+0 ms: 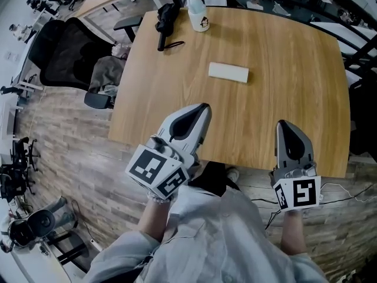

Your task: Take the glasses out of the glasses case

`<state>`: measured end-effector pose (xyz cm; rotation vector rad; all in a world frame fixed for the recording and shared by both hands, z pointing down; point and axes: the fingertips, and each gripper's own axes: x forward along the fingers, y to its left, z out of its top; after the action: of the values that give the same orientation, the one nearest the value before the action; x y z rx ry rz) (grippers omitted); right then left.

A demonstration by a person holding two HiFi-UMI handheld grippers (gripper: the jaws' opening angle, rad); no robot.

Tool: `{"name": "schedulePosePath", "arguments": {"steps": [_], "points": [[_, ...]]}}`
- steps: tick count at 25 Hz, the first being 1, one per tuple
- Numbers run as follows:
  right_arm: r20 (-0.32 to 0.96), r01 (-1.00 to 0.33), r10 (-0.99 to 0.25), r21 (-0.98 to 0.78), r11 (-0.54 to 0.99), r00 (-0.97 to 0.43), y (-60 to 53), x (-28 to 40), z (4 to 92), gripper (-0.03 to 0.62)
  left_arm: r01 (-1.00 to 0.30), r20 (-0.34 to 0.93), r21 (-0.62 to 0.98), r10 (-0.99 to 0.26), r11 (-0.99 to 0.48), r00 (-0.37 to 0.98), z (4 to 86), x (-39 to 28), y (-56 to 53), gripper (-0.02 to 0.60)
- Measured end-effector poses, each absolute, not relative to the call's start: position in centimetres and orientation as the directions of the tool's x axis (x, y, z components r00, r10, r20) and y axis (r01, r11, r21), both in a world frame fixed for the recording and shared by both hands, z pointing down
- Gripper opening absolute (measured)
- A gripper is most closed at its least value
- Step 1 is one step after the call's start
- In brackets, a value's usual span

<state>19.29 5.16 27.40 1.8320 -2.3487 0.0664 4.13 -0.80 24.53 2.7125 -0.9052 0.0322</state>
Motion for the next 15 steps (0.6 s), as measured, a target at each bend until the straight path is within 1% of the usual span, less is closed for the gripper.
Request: {"name": "schedulePosePath", "arguments": {"steps": [9,15], "points": [[0.214,-0.943,-0.944,0.163,0.289,-0.252,-0.1,17.4,28.1,0.002,-0.571,0.127,0.313,-0.563,-0.759,0.817,25.8,3.8,-6.2,0.005],[0.295,-0.931,-0.922,0.189,0.314,-0.251,-4.1,16.4,30.6,0.002,-0.556,0.190,0.342,-0.524,-0.757,0.830,29.5,3.7,-10.1,0.005]]}}
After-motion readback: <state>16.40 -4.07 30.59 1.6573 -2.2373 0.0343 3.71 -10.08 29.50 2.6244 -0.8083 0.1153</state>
